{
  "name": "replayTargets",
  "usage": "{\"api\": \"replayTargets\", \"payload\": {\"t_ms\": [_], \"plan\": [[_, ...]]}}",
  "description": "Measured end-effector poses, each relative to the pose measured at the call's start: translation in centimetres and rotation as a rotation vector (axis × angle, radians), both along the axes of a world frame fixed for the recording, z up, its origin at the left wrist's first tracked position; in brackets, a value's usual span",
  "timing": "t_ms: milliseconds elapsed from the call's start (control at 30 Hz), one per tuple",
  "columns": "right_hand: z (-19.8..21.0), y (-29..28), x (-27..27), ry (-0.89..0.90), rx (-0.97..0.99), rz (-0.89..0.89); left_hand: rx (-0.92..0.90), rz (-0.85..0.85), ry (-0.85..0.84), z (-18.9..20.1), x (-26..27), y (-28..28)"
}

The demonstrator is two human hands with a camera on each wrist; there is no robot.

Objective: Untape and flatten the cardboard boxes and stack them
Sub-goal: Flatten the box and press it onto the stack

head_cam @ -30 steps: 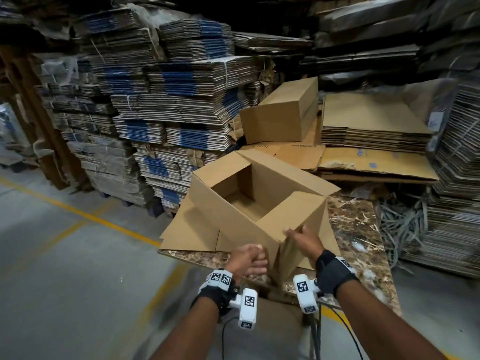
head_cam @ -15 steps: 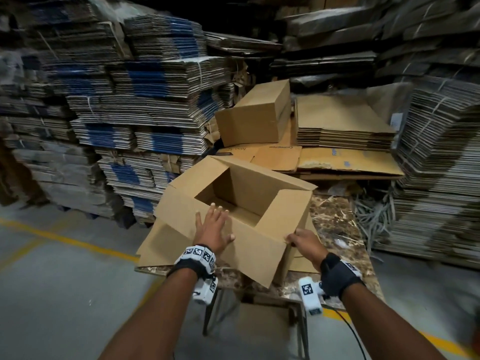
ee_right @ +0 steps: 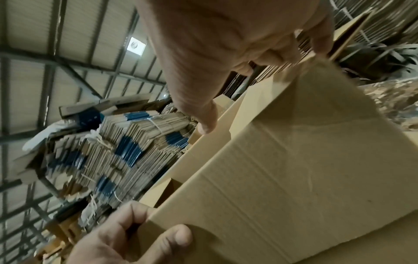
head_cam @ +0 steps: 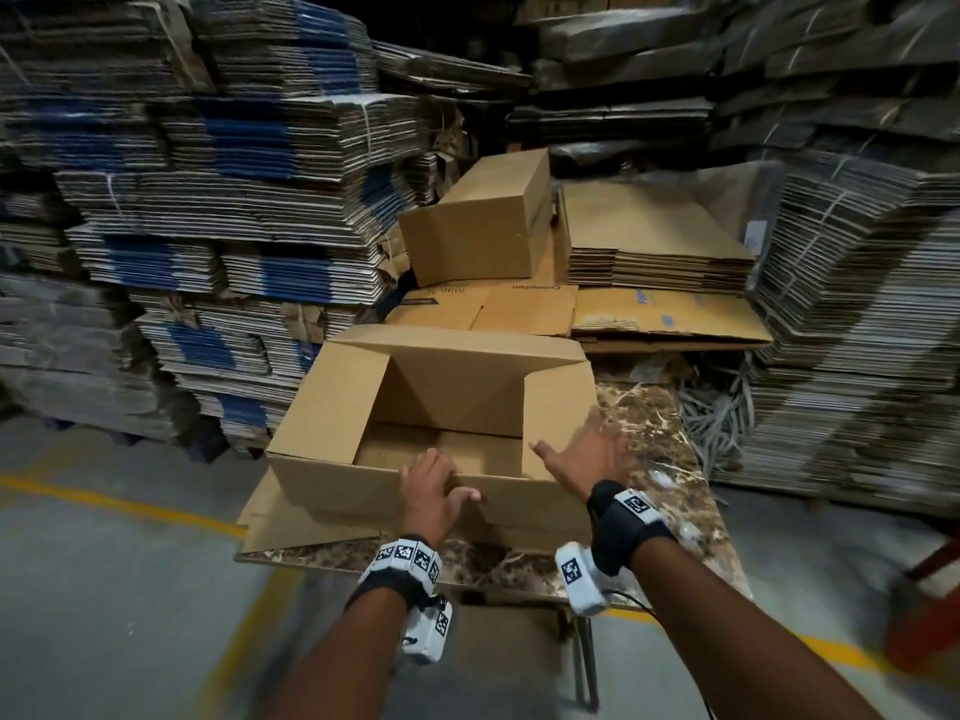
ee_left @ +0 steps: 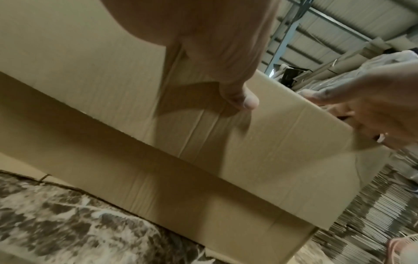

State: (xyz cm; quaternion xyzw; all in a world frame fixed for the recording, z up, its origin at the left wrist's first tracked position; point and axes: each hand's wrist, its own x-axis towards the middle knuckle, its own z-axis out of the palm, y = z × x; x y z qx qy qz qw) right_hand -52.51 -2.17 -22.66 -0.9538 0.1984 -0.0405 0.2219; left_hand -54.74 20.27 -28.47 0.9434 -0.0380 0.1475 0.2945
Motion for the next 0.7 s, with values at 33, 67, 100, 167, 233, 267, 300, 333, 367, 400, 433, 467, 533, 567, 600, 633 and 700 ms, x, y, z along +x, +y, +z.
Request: {"api": "replayTargets", "payload": {"t_ms": [33, 67, 100, 167, 233, 267, 300, 333, 367, 400, 433, 467, 533, 567, 600, 633, 700], "plan": [[0.3, 0.8, 0.1, 0.021, -0.027, -0.003, -0.017, -0.004, -0.019, -0.2, -0.2, 0.1], [0.7, 1.6, 0.1, 0.038, -0.047, -0.007, -0.033, -0.010, -0.028, -0.4, -0.4, 0.1], [0.4, 2.3, 0.6, 0.056, -0.054, -0.008, -0.044, -0.009, -0.037, -0.6, -0.5, 0.2], [0.2, 3.5, 1.6, 0.090, -0.066, -0.014, -0.061, -0.009, -0.061, -0.9, -0.6, 0.3], [-0.2, 4.2, 2.2, 0.136, -0.074, -0.030, -0.088, -0.025, -0.080, -1.1, -0.5, 0.7], [-0.3, 4.5, 2.4, 0.161, -0.079, -0.042, -0.094, -0.037, -0.092, -1.1, -0.4, 0.9], [-0.6, 4.6, 2.7, 0.181, -0.092, -0.055, -0.095, -0.045, -0.093, -1.1, -0.3, 1.0], [-0.7, 4.8, 2.8, 0.200, -0.104, -0.069, -0.095, -0.050, -0.081, -1.0, -0.2, 1.0], [-0.7, 4.9, 2.8, 0.211, -0.122, -0.091, -0.102, -0.053, -0.063, -1.0, -0.1, 1.1], [-0.6, 5.0, 2.8, 0.219, -0.127, -0.106, -0.109, -0.055, -0.047, -0.9, 0.1, 1.2], [-0.3, 5.0, 2.8, 0.224, -0.118, -0.103, -0.114, -0.060, -0.037, -0.9, 0.3, 1.3], [0.4, 4.9, 2.6, 0.227, -0.084, -0.090, -0.115, -0.064, -0.028, -0.8, 0.5, 1.4], [1.4, 4.1, 2.8, 0.195, 0.047, -0.062, -0.114, -0.068, -0.017, -0.7, 1.0, 1.4], [2.1, 3.4, 2.8, 0.154, 0.133, -0.059, -0.116, -0.065, -0.016, -0.7, 1.2, 1.4], [2.8, 2.5, 2.6, 0.095, 0.225, -0.052, -0.120, -0.058, -0.012, -0.6, 1.4, 1.3], [3.6, 1.5, 2.2, 0.011, 0.319, -0.030, -0.128, -0.049, -0.008, -0.6, 1.6, 1.2], [5.3, -0.6, 0.8, -0.164, 0.515, 0.004, -0.133, -0.028, -0.027, -0.5, 1.9, 1.0]]}}
